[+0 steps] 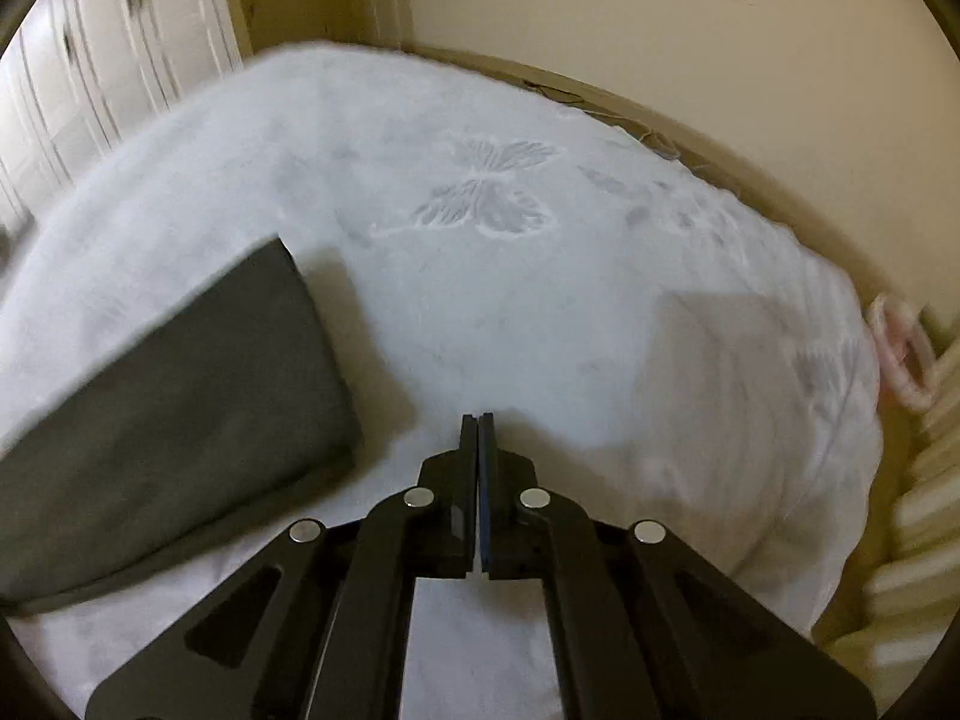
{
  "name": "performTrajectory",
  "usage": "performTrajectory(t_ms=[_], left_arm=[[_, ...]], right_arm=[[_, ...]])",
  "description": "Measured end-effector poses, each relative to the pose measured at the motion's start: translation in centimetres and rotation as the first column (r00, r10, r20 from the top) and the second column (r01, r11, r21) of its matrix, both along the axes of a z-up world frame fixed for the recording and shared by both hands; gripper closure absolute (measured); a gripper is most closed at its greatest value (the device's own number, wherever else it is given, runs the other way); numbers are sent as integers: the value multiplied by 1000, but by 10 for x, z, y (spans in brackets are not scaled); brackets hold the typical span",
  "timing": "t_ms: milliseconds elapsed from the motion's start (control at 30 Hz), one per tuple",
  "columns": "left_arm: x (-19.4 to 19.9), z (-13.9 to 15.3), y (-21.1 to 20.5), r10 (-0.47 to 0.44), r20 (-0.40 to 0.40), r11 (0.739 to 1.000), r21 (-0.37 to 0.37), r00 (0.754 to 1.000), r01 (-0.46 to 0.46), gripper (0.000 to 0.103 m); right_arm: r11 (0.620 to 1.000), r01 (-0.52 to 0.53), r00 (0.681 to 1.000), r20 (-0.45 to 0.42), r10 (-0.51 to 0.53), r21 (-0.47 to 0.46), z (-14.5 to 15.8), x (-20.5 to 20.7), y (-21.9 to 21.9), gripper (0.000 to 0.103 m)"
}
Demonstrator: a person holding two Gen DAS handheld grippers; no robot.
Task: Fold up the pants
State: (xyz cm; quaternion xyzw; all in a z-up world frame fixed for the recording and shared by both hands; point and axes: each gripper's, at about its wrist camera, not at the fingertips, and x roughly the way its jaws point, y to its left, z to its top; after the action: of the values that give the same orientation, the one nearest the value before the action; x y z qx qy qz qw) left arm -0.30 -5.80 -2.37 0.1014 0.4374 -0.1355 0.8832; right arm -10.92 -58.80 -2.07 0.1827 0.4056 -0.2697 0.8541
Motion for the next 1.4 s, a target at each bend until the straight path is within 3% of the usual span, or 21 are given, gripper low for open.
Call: performTrajectory(t_ms=[67,100,133,167,300,367,533,600,633,667,700,767,867,933,967,1033,1133,1233,1300,1333,1400], left_arm=[[-1,1,-1,-3,11,1000,8,1000,3,27],[-2,2,-1,-6,16,1000,5,1000,6,27],[-3,3,0,-9,17,1000,-3,1000,9,27],[-5,5,1,-11,19,1000,-17,1000,12,27],[-11,16,13,-18,31,995,-95,999,21,25],[-13,23,20,-8,49,992,-122,999,14,22],[-7,30,36,32,57,985,-169,998,-22,21],[-1,29,44,45,35,981,-191,998,-38,21],[2,28,48,57,26,979,-195,998,-51,21],[4,27,52,69,22,979,-196,997,-64,21],[5,26,56,78,19,978,-195,997,-73,21],[7,26,66,98,21,977,-191,995,-92,21],[7,28,79,123,34,975,-190,992,-114,21],[8,28,91,140,27,971,-199,990,-132,21],[8,29,95,149,23,970,-199,989,-142,21],[8,29,104,166,22,969,-189,986,-159,21],[8,28,113,192,34,974,-130,981,-186,21],[6,26,124,208,39,974,-99,977,-203,21],[5,25,135,215,30,971,-109,976,-211,21],[4,24,142,220,21,969,-117,975,-216,21],[0,25,157,232,13,965,-133,973,-228,21]], right_arm=[[999,-48,999,17,48,-11,10,-7,16,91],[997,-78,997,21,78,-13,14,-9,26,81],[995,-95,995,27,95,-16,18,-10,34,56],[994,-106,994,40,106,-19,21,-11,36,44],[989,-137,986,99,132,52,24,-8,45,40],[989,-116,989,104,106,96,18,3,37,29],[952,-86,990,131,49,293,-10,29,25,29],[956,-50,988,155,5,288,-14,34,24,31],[959,-44,987,158,-2,281,-14,37,24,53],[957,-42,988,153,-2,285,-13,41,24,92],[946,-62,985,171,7,319,-11,46,26,92],[960,-89,977,211,32,264,14,50,43,92],[949,-294,915,322,244,118,83,60,118,92],[891,-454,838,341,427,-1,125,70,192,92],[842,-536,786,331,522,-58,140,77,237,92],[768,-630,714,303,631,-112,150,86,298,92],[671,-733,636,240,733,-107,135,106,374,92],[591,-805,583,103,806,-62,83,132,436,88],[579,-813,582,-56,811,-70,37,139,464,81],[578,-814,581,-94,809,-54,25,137,467,79],[595,-802,597,-63,800,-50,29,121,458,66]])
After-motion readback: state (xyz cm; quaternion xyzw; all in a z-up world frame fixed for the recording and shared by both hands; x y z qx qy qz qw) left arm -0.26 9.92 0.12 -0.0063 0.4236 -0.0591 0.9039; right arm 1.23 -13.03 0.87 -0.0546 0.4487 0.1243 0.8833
